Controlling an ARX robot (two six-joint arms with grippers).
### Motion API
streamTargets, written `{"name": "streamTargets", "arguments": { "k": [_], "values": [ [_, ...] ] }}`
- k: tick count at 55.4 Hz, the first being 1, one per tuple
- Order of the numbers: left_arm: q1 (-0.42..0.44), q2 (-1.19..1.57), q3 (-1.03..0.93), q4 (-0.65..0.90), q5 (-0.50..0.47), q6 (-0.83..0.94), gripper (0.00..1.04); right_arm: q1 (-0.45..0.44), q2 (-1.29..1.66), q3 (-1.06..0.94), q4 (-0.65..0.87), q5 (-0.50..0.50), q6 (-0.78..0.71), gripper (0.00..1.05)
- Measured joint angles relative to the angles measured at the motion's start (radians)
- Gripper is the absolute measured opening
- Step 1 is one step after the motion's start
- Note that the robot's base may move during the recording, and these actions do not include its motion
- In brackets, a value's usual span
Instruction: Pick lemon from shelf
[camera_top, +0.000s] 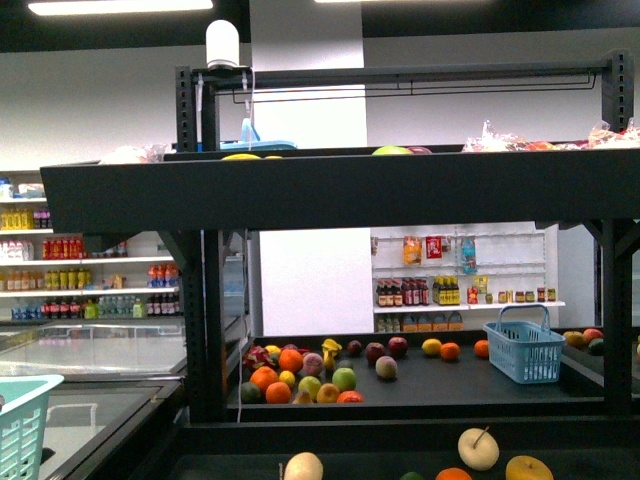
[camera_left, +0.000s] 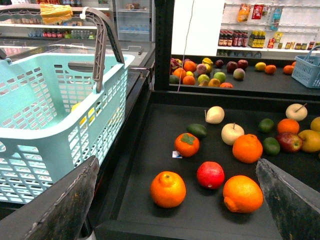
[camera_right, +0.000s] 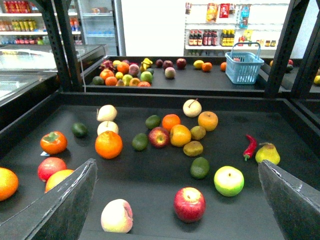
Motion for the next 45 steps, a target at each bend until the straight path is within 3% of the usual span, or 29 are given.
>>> {"name": "streamTargets", "arguments": {
  "k": [45],
  "values": [
    [0.0,0.0,0.0,0.0,0.0,0.0,0.97,0.0,0.0,0.0,0.0,0.0,0.0,0.97]
  ]
}}
